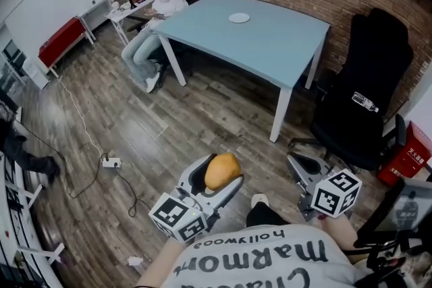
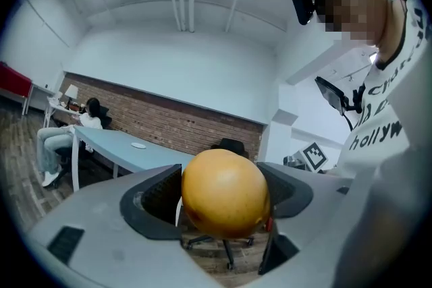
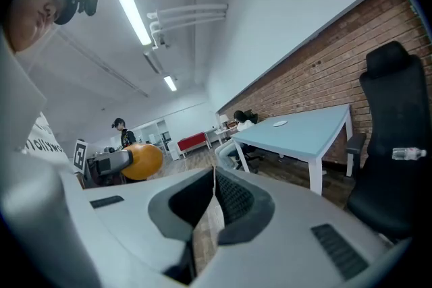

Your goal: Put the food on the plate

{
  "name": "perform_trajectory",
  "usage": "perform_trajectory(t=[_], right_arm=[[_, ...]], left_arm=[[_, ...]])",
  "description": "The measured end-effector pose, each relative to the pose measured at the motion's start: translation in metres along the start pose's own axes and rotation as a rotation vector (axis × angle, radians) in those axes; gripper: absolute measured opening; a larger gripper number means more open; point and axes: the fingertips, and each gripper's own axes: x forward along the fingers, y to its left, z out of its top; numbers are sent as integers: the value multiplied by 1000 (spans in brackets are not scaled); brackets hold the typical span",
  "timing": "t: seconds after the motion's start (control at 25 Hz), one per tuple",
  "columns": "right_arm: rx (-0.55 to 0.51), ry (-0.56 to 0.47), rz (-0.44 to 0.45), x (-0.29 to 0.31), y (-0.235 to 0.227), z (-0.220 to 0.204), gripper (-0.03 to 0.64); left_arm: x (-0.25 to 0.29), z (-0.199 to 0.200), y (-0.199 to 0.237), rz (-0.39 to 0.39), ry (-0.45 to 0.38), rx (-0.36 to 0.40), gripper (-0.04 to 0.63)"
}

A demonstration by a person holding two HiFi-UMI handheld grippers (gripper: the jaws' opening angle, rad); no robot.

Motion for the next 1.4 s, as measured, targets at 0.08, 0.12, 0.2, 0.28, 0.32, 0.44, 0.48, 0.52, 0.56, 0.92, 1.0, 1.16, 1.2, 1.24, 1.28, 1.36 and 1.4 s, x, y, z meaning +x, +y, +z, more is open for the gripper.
perform_trajectory(t=[0.08,0.12,0.2,0.28,0.32,0.44,0.48,0.52,0.56,0.92,1.0,1.16,1.2,1.24,1.28,1.36,1.4], right_arm=[[-7,5,12,15,-12,9,11],[-16,9,21,21,-17,13,11],[-31,16,34,34,-31,20,11],[-19,18,32,46,-49,30,11],[-5,18,30,51,-57,35,11],[24,28,31,69,-81,46,11],[23,33,32,74,-88,48,11],[20,37,31,79,-96,51,11],[19,38,27,83,-105,54,11],[18,20,38,118,-168,85,11],[20,11,47,125,-177,90,11],[4,44,46,137,-188,94,11],[3,53,47,139,-191,94,11],[3,58,51,142,-193,94,11],[3,62,54,146,-195,94,11],[6,75,65,156,-194,94,11],[7,85,73,161,-192,91,11]], left_arm=[[13,1,12,6,5,16,347],[21,3,18,10,-1,20,347],[39,9,32,19,-26,25,347],[59,16,42,17,-35,25,347],[69,17,46,10,-25,29,347],[94,15,62,10,31,61,347],[102,16,69,17,37,67,347],[109,19,75,23,33,68,347],[116,22,82,26,21,65,347],[182,34,116,19,-30,60,347],[191,36,121,22,-35,59,347],[199,34,127,34,-38,38,347],[201,33,128,38,-38,34,347],[202,32,128,41,-36,30,347],[203,31,130,42,-32,26,347],[203,30,135,46,-26,7,347],[203,29,140,51,-28,-11,347]])
